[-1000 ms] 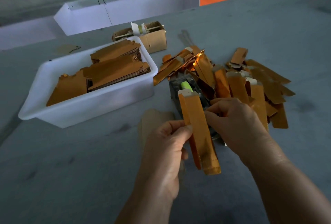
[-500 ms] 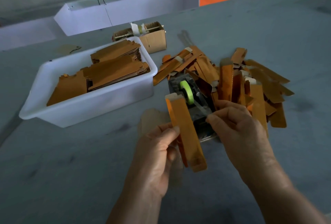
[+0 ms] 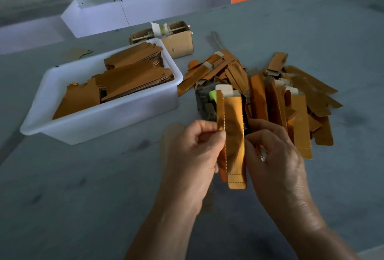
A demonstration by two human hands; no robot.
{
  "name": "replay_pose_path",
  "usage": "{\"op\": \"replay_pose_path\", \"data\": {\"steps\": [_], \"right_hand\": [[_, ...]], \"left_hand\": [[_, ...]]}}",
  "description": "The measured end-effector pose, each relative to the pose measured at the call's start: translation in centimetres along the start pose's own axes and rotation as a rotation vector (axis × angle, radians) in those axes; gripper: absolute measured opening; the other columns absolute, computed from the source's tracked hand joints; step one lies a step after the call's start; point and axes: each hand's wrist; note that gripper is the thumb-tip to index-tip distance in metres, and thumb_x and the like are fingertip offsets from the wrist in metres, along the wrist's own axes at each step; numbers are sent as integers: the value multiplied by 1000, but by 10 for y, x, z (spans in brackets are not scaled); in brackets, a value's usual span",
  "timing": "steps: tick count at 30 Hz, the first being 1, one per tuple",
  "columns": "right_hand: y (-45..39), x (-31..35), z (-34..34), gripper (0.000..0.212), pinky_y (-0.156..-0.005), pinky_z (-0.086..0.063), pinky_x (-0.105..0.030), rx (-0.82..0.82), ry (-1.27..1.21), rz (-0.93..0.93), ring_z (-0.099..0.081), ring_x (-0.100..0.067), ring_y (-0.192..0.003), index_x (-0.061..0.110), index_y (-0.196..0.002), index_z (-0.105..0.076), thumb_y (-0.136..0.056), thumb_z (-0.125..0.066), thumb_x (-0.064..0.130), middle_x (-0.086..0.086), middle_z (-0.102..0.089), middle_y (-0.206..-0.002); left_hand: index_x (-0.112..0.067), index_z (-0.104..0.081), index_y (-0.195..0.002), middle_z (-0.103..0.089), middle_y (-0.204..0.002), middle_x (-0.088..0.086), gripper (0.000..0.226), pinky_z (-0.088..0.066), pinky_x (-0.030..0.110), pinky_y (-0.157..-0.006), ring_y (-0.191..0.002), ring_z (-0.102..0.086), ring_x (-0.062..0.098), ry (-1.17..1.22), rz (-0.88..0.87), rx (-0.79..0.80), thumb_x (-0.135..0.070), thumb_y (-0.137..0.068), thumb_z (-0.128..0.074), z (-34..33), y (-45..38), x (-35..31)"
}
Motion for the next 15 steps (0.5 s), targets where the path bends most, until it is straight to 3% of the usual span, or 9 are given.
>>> {"op": "replay_pose_path", "data": {"steps": [5,9,12,13,15], "right_hand": [[0,-2,1,6,-76,-43,-16,30,-24,13,-57,-15,-102,12,-80,-67,-83,-67,17,6,-59,-115],[-3,2,3,4,-77,-48,-29,3,156,148,-58,-24,-96,4,-78,-66,-82,-66,4,-5,-63,-107],[-1,7,5,5,-79,-50,-37,4,255,149,-56,-29,-98,0,-78,-67,-82,-65,3,-10,-64,-106],[-2,8,9,6,-75,-51,-34,-6,228,144,-56,-26,-96,2,-79,-67,-83,-64,7,-9,-62,-106],[-5,13,21,11,-65,-46,-17,1,111,110,-56,-9,-88,13,-83,-65,-84,-57,20,2,-58,-103]], "left_hand": [[-25,-63,-91,-61,-72,-10,4,-45,19,-53,-59,-57,3,-418,-113,33,-27,-92,-59,-3,-6,-8],[-31,-60,-90,-60,-76,-13,4,-44,11,-51,-65,-60,-1,-513,-127,17,-28,-92,-59,-5,-5,-10],[-33,-59,-85,-62,-74,-12,9,-45,8,-49,-69,-59,-9,-491,-120,10,-26,-92,-60,-6,-5,-10],[-32,-60,-87,-63,-75,-12,8,-45,8,-49,-70,-60,-9,-462,-106,15,-25,-92,-60,-6,-6,-10],[-29,-64,-90,-65,-75,-10,7,-45,7,-49,-72,-62,-6,-365,-73,20,-23,-91,-62,-3,-7,-10]]}}
Point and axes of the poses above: each hand's wrist, its own y-axis away from the middle knuckle, its own z-axis out of the back of the hand, x = y × z
